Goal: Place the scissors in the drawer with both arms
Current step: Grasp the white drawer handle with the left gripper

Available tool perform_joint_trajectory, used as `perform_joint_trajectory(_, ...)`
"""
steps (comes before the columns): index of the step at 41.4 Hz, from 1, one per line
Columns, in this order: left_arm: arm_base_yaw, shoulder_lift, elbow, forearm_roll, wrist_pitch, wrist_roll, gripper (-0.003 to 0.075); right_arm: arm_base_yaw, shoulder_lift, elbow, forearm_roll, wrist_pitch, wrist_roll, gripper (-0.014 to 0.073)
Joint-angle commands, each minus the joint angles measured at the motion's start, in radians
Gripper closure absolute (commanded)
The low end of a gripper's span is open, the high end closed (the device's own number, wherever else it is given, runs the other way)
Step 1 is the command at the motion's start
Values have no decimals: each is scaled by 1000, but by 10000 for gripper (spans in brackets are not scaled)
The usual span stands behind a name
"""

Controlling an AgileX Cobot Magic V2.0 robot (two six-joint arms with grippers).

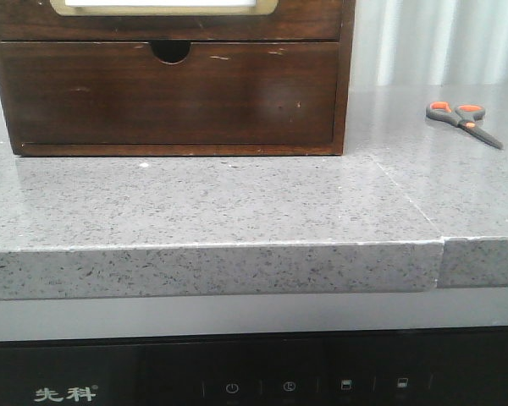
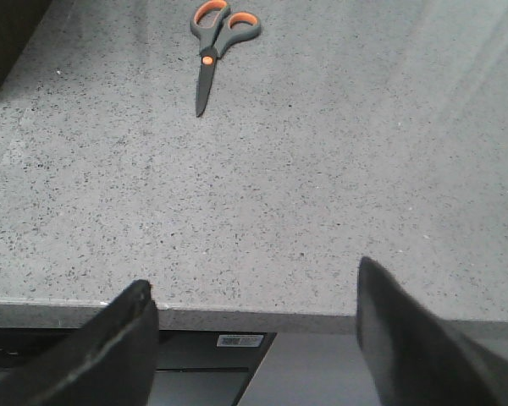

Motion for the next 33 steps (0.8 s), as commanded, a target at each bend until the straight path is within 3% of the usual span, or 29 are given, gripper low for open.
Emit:
perform_joint_trajectory(1, 0, 66, -26, -206, -116, -1, 122, 1, 14, -24, -22, -71, -7, 74)
perform_joint_trajectory(12, -2, 271, -30, -586, -153, 72, 122, 1, 14, -24, -22, -71, -7, 74)
perform_joint_trajectory(25, -2, 518, -30, -1263, -68, 595, 122, 1, 14, -24, -22, -71, -7, 74)
perform_joint_trajectory(33, -2, 659, -39, -1511, 40, 794, 123, 1, 14, -24, -22, -71, -7, 74)
